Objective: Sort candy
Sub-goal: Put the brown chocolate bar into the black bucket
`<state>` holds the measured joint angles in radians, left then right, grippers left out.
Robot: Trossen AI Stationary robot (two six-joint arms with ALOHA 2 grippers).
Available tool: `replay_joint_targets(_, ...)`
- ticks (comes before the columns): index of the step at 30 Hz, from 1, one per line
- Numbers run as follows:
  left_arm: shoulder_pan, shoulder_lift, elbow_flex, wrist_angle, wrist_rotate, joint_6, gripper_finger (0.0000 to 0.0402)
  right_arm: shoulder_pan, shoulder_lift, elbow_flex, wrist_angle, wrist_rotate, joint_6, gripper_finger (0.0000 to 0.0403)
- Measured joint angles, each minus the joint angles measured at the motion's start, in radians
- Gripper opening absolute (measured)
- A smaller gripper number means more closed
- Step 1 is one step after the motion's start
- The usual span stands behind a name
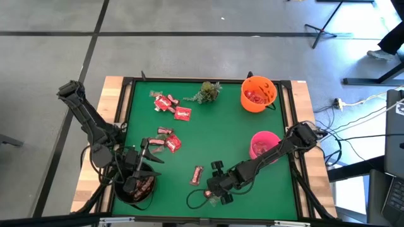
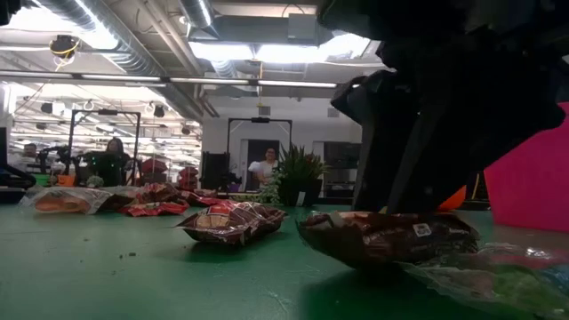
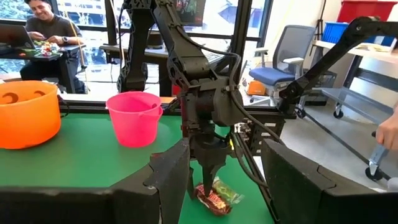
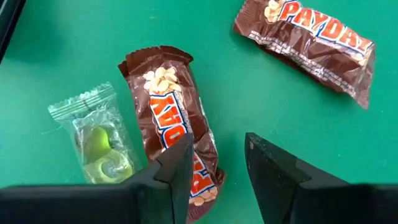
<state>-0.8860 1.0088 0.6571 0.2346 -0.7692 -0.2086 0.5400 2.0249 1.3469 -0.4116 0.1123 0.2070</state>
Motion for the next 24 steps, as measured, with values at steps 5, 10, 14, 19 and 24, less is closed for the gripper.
replay_joint_targets(5, 0.002, 0.000, 0.000, 0.002, -0.006, -0.001, 0.0188, -0.011, 0.006, 0.002, -0.016, 0.035, 0.010, 0.0143)
replay_joint_targets(10, 0.002, 0.000, 0.000, 0.002, -0.012, -0.013, 0.0188, -0.041, 0.001, 0.000, -0.042, 0.124, 0.026, 0.0143)
replay_joint_targets(14, 0.002, 0.000, 0.000, 0.001, -0.012, -0.027, 0.0188, -0.054, 0.001, 0.032, -0.096, 0.121, 0.026, 0.0143)
replay_joint_targets(19, 0.002, 0.000, 0.000, -0.001, -0.012, -0.028, 0.0188, -0.049, 0.001, 0.115, -0.182, 0.122, 0.024, 0.0143)
replay_joint_targets(24, 0.002, 0.000, 0.000, -0.002, -0.015, -0.028, 0.0188, -0.040, -0.002, 0.177, -0.206, 0.104, 0.021, 0.0143)
